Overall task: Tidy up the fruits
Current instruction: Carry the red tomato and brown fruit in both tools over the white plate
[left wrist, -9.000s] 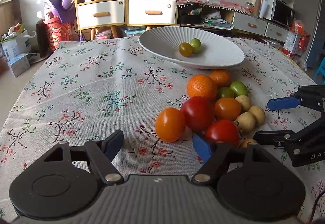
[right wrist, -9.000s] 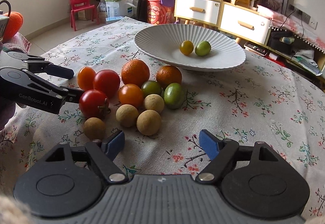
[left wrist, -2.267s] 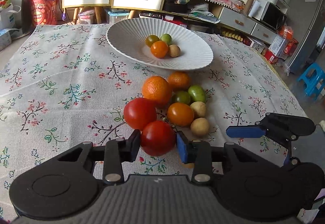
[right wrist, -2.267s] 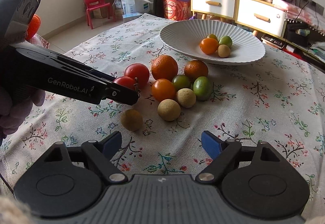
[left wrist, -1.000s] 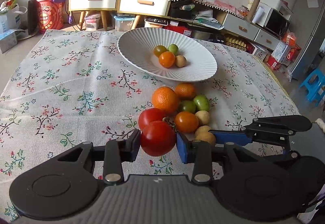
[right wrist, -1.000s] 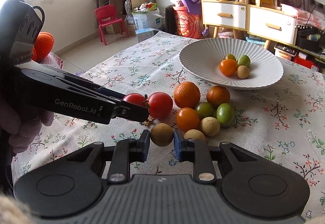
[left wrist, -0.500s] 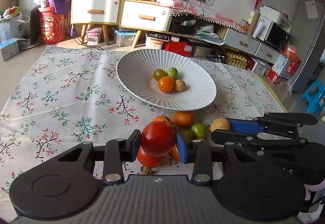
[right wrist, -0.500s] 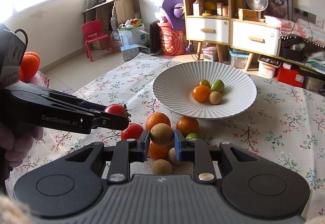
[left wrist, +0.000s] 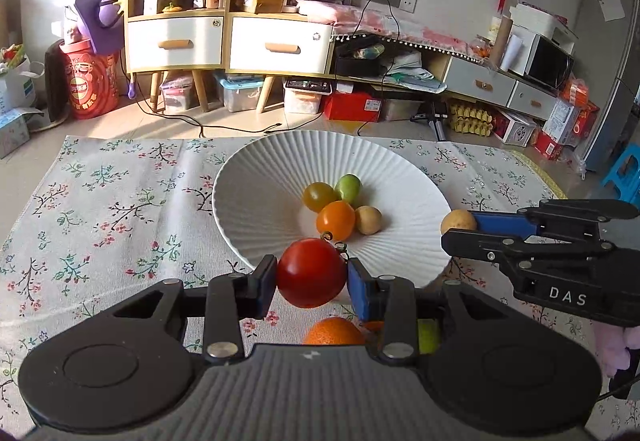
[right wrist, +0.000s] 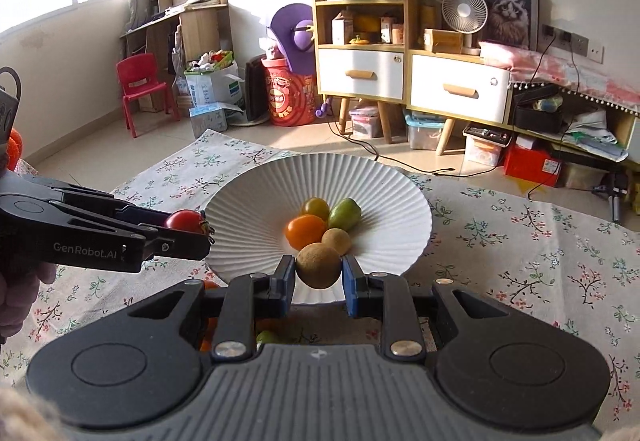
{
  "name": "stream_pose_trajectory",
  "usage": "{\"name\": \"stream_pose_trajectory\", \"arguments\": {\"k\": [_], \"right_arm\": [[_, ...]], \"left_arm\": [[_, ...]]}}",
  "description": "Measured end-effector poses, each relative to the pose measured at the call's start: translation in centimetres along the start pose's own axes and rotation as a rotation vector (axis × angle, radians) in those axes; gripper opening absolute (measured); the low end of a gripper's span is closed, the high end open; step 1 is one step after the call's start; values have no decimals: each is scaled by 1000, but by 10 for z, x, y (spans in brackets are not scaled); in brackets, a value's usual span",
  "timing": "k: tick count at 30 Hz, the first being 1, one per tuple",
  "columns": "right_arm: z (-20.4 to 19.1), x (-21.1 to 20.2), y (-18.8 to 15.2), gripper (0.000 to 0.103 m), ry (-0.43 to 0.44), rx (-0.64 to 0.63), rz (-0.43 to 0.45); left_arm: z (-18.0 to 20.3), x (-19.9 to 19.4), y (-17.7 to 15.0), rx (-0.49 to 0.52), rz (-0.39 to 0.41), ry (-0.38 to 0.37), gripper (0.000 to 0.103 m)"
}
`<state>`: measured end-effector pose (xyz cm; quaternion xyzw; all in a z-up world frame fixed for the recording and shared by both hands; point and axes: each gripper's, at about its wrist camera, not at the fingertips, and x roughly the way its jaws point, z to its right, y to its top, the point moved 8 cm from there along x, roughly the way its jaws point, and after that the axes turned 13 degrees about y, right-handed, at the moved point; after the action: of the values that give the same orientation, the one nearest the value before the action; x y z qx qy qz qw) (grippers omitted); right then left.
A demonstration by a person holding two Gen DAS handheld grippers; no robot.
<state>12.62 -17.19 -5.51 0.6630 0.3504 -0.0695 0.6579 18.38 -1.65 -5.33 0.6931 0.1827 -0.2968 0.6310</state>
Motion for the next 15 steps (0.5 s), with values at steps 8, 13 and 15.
{"name": "stream_pose_trajectory", "arguments": {"k": [8,13,15], "right_arm": [[23,21,2,23,-34,-22,-35],[33,28,6,23,-37,-15,-41],[35,31,7,23,-31,-12,-44]], "left_arm": [[6,35,11,59,-4,7,33],[6,49,19,71,-1,3,33],[6,52,20,70,0,-5,33]]}}
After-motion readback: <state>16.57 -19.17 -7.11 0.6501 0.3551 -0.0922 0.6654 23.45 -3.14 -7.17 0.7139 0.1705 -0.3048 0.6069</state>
